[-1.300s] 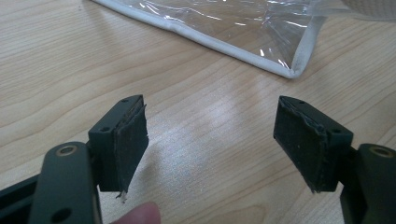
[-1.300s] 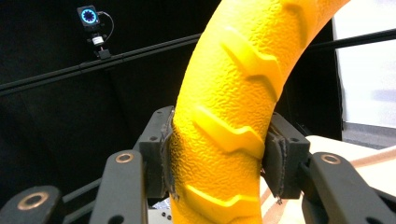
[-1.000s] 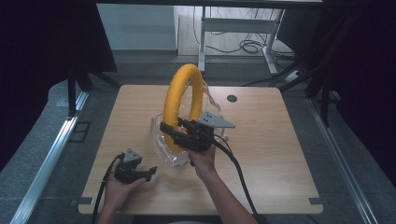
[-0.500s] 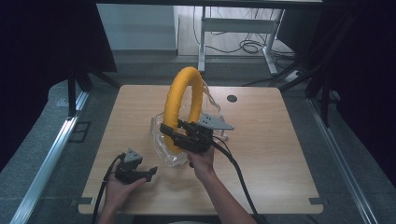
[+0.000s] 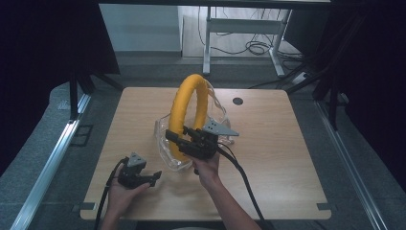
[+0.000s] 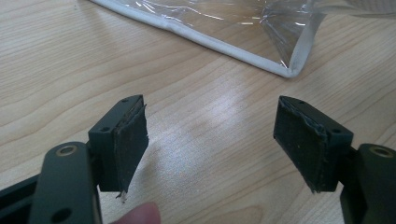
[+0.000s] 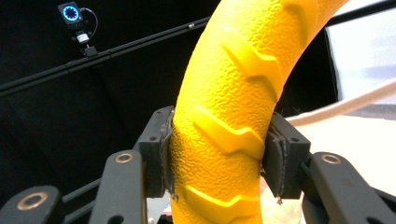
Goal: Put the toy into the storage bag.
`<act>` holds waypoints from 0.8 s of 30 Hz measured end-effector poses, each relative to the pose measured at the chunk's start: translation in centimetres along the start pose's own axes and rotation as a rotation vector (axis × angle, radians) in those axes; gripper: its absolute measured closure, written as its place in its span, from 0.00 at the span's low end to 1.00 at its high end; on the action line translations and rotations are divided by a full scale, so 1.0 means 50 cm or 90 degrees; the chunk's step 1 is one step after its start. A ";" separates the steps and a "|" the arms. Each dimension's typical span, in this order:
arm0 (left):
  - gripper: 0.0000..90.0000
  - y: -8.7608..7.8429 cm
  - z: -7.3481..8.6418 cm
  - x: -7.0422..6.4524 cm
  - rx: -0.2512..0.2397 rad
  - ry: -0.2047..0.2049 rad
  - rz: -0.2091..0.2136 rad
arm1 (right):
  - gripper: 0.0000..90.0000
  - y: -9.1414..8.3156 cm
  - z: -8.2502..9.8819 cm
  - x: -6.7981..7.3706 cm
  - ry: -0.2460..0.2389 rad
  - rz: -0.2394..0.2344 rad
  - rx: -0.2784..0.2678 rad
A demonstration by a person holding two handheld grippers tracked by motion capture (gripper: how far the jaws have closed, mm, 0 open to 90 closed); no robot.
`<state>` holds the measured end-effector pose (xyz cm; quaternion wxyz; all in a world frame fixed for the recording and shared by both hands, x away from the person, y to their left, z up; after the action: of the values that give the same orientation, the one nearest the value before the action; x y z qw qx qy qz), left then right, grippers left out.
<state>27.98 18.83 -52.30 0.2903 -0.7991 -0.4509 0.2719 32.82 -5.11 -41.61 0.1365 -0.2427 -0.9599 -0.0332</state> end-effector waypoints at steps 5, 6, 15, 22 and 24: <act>0.29 -0.001 0.000 0.001 -0.001 -0.002 0.000 | 0.55 -0.006 0.014 -0.010 0.016 0.008 0.004; 0.29 -0.001 0.000 0.001 -0.001 -0.002 0.000 | 0.54 -0.007 0.013 -0.010 0.013 0.013 0.006; 0.29 0.001 0.000 -0.002 0.000 0.001 0.002 | 0.49 -0.021 0.006 -0.011 -0.030 0.044 0.017; 0.29 0.001 0.000 -0.002 0.000 0.000 0.000 | 0.40 -0.035 -0.004 -0.009 -0.048 0.057 0.006; 0.29 0.001 0.000 -0.002 -0.002 0.000 0.000 | 0.39 -0.038 -0.006 -0.008 -0.052 0.061 0.008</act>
<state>27.96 18.72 -52.30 0.2892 -0.7993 -0.4513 0.2716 32.34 -6.99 -41.45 0.0999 -0.2883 -0.9523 -0.0105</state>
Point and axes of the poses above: each handheld gripper's, and its own axes: y roughly forward along the jaws, z roughly out of its underside, x roughly to its left, the point moved 1 cm from there along y, roughly forward along the jaws, and after that the axes turned 6 degrees about -y, right-handed, at the moved point
